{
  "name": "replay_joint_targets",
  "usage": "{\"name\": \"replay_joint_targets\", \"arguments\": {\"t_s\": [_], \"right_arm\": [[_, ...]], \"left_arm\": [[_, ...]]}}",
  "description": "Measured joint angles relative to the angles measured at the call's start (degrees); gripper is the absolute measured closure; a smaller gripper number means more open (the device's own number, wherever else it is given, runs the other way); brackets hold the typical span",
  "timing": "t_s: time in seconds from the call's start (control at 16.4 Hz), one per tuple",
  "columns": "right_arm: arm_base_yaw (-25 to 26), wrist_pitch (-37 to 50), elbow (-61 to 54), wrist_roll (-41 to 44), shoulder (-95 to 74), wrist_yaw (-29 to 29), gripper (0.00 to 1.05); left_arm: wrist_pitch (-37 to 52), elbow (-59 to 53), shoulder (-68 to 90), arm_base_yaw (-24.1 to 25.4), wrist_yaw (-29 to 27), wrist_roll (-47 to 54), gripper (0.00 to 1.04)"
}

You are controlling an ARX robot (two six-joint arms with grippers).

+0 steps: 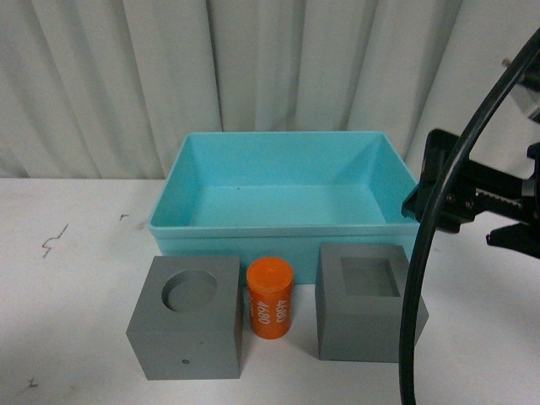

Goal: Place gray and orange parts in blue box

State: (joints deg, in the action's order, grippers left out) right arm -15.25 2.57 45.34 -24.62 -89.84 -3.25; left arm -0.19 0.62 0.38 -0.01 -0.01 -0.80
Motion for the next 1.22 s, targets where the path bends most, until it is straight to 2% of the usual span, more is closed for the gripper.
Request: {"name": "replay_joint_targets", "arguments": {"t_s": [0.43, 0.61, 0.91, 1.22], "right_arm": [[2.7, 0.1, 2.7, -0.3, -9.3, -3.5, 0.06], [2.3, 0.0, 4.0, 0.0, -11.7, -6.2, 0.06], [-1.7, 0.2, 6.8, 0.1, -17.2, -8.8, 0.06], [-0.2, 0.9, 7.2, -0.8, -18.9, -8.1, 0.06]], "left_arm": [[0.0, 0.0, 0.0, 0.0, 0.0, 0.0, 0.07], [0.0, 0.0, 0.0, 0.0, 0.0, 0.0, 0.07], [0.0, 0.0, 0.0, 0.0, 0.0, 0.0, 0.07], [0.0, 0.0, 0.0, 0.0, 0.0, 0.0, 0.07]]}}
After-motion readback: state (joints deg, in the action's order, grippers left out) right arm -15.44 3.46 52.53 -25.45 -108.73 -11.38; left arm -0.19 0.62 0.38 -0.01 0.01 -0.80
